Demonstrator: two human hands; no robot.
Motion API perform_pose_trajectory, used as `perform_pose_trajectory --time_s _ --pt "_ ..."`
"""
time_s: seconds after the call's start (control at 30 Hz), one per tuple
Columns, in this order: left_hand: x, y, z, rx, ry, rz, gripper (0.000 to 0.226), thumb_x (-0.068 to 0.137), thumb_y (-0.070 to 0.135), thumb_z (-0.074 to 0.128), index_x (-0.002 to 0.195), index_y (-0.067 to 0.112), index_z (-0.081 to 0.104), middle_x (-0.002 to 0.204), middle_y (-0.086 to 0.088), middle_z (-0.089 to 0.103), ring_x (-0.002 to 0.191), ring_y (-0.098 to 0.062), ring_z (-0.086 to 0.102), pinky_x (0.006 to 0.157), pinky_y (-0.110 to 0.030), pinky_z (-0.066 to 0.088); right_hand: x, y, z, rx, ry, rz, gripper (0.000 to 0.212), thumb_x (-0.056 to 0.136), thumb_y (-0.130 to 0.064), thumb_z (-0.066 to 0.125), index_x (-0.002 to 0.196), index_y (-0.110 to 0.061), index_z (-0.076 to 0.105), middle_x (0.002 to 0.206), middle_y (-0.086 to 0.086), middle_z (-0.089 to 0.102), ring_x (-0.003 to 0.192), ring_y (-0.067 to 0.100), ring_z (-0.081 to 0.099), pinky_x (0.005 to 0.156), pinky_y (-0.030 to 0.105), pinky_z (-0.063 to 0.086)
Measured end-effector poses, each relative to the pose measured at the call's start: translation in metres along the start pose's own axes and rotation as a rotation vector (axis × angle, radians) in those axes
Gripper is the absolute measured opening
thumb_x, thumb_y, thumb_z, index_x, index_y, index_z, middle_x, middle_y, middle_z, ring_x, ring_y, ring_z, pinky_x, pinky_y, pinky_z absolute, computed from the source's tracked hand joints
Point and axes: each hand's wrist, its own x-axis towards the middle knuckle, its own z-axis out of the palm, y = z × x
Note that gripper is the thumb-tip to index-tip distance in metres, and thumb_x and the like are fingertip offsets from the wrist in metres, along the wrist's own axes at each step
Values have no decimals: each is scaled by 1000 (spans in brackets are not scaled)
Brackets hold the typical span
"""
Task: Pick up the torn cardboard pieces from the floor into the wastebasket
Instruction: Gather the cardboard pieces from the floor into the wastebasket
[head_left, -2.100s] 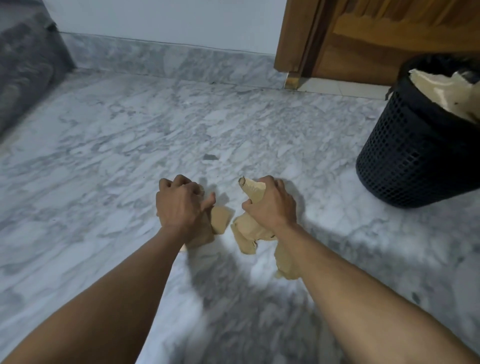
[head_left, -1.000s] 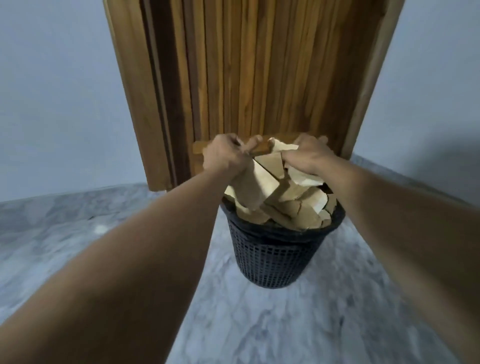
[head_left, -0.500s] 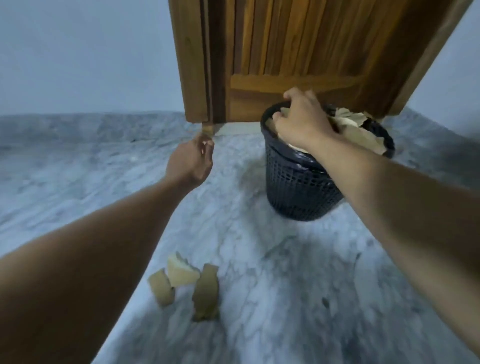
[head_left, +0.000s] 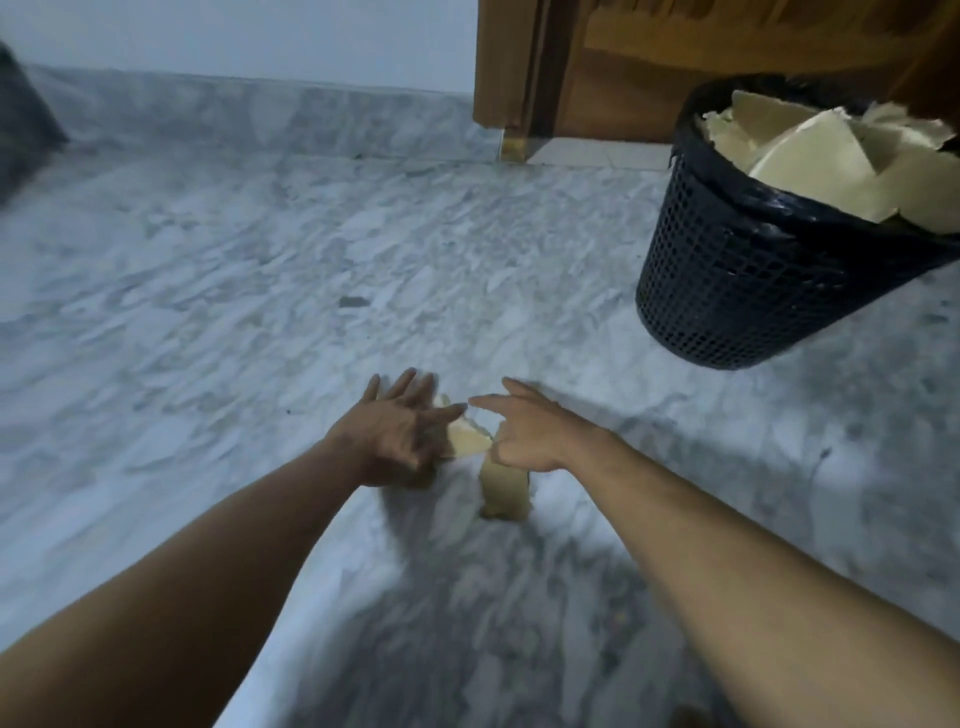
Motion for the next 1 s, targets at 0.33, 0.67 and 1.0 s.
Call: perform_pose_trajectory --time_s 0.33,0.67,1.0 --pt "-14 -9 2 -160 175 -125 74 73 74 68 136 40 50 142 -1 42 123 -27 44 94 -40 43 10 3 18 11 151 113 67 82 -28 80 136 -23 42 135 7 31 118 29 45 95 39 47" --pt "-11 -5 0 -620 168 -346 73 52 45 98 109 31 54 121 0 30 96 -27 55 91 -38 53 11 8 16 430 270 153 52 91 -6 57 136 -24 40 111 2 49 95 19 55 62 25 43" --pt "0 2 -39 -1106 301 -390 40 47 18 87 83 21 72 104 -13 68 81 -25 65 64 -32 58 -7 8 -81 435 385 121 17 90 -7 70 103 -18 70 111 3 64 98 18 64 83 33 57"
